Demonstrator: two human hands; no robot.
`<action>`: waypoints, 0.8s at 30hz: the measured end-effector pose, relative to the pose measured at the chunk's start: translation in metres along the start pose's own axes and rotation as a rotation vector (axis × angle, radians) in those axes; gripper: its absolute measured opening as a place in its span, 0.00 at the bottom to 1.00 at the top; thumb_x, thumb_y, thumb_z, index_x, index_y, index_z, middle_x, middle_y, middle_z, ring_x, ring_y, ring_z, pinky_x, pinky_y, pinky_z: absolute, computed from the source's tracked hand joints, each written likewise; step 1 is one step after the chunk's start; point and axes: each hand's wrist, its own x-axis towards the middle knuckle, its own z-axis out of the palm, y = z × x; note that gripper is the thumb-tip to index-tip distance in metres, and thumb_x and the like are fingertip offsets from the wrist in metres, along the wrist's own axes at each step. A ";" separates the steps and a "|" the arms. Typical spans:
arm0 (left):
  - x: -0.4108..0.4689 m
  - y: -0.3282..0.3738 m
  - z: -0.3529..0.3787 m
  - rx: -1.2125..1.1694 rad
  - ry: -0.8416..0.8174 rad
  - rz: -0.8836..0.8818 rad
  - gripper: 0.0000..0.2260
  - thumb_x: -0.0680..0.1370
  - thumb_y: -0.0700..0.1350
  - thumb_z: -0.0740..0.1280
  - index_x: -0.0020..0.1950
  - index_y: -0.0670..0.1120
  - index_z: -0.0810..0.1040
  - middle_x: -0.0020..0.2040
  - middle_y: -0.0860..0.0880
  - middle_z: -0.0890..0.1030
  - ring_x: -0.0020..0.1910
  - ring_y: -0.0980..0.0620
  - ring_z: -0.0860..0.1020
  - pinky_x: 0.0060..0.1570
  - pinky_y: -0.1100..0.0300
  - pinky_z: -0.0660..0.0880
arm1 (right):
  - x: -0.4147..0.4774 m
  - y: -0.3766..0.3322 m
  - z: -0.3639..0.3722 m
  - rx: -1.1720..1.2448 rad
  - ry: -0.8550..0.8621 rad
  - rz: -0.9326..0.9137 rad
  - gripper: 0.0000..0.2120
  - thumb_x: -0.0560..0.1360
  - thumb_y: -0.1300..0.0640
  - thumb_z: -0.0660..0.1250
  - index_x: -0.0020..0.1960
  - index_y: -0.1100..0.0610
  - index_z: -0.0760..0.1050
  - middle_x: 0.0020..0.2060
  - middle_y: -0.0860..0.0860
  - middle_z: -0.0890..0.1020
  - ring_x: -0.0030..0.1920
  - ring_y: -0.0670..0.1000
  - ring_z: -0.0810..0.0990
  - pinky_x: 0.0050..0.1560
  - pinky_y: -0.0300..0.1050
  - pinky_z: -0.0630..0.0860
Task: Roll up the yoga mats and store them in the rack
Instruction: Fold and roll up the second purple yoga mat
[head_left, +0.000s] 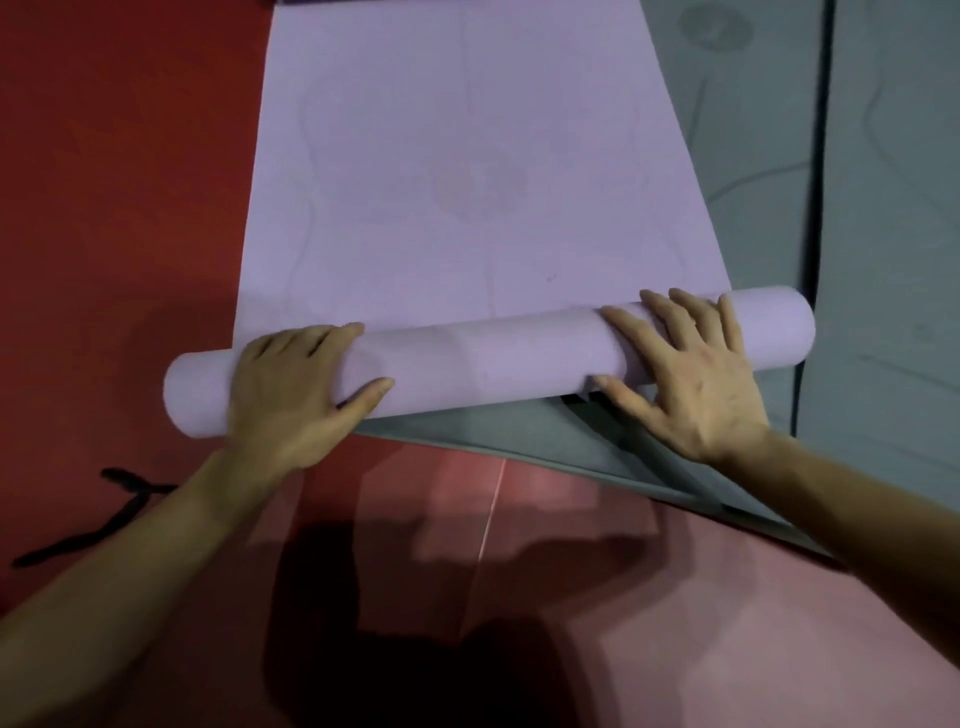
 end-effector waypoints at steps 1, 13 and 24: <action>0.005 -0.002 -0.001 0.003 -0.033 -0.006 0.33 0.76 0.70 0.56 0.70 0.49 0.76 0.61 0.47 0.83 0.58 0.42 0.80 0.60 0.45 0.72 | -0.004 -0.001 0.003 0.000 0.011 -0.027 0.37 0.78 0.29 0.53 0.81 0.47 0.64 0.77 0.59 0.68 0.77 0.65 0.64 0.77 0.70 0.53; 0.005 -0.007 0.019 -0.051 0.212 0.111 0.26 0.82 0.60 0.61 0.76 0.48 0.71 0.72 0.45 0.74 0.71 0.41 0.72 0.73 0.43 0.65 | 0.051 0.006 0.003 -0.003 -0.118 0.052 0.36 0.78 0.28 0.45 0.81 0.42 0.60 0.78 0.58 0.67 0.78 0.64 0.61 0.78 0.69 0.47; 0.048 -0.020 0.014 0.044 0.103 0.130 0.34 0.79 0.71 0.55 0.79 0.53 0.67 0.72 0.46 0.76 0.69 0.44 0.75 0.69 0.43 0.65 | 0.056 0.010 0.014 -0.045 -0.036 -0.032 0.49 0.67 0.21 0.58 0.79 0.49 0.64 0.73 0.63 0.69 0.75 0.66 0.65 0.76 0.71 0.52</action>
